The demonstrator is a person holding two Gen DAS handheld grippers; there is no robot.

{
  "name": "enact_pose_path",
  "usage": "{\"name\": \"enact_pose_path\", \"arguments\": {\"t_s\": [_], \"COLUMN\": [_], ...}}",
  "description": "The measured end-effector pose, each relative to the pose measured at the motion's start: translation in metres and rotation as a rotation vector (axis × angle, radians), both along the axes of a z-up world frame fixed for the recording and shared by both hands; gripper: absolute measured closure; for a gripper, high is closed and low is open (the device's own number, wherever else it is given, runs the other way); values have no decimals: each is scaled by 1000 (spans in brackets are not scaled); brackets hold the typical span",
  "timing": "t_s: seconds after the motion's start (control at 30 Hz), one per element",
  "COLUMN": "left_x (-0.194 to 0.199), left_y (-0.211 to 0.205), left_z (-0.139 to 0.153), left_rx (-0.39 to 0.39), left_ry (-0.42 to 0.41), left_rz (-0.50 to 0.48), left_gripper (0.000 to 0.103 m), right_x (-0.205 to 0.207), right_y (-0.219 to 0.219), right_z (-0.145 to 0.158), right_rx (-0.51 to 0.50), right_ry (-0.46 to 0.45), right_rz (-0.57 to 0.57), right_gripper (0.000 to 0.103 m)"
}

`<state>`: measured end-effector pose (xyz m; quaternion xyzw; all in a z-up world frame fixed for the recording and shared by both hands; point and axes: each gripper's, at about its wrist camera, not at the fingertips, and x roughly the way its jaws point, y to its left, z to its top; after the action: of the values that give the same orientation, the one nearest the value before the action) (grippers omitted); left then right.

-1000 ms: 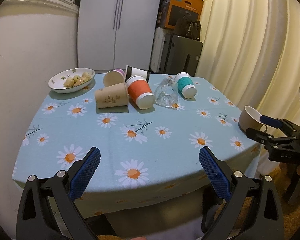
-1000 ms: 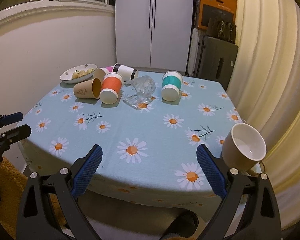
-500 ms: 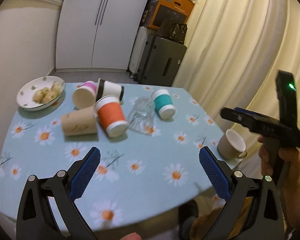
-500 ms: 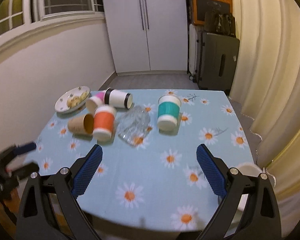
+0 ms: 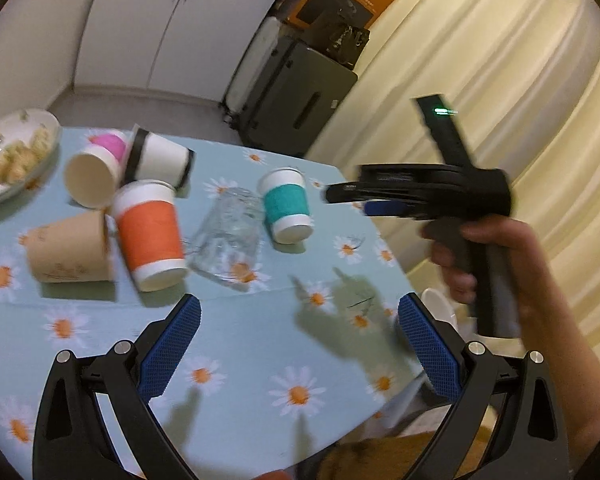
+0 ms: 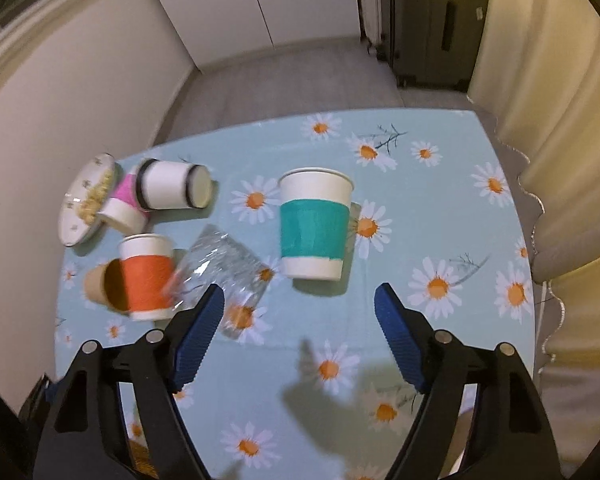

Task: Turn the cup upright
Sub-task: 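Move the right tool to the teal-banded cup and close around its body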

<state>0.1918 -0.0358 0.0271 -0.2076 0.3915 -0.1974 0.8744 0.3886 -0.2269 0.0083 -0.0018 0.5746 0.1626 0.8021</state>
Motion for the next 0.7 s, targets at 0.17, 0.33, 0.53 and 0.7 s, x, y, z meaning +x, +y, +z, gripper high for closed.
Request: {"name": "enact_pose_path", "arguments": {"t_s": [0.17,0.33,0.53,0.7], "left_x": [19,32,37,37], "left_y": [-12,-20,-22,-19], "left_z": [-10,-21,-29,-35], "left_rx": [-109,-186,-227,-286], "left_ry": [29,67,97,118], "left_rz": [-38,-72,-85,-96], "left_gripper": [7,7,7,7], "right_x": [32,57,73,77], "right_y": [13,22,27,30], "right_z": [-20,-34,-50,-57], "right_rx": [-48,-79,-112,-127], "right_ry": [46,82,121,140], "right_rz": [1,-1,4,8], "right_gripper": [32,32,38,43]}}
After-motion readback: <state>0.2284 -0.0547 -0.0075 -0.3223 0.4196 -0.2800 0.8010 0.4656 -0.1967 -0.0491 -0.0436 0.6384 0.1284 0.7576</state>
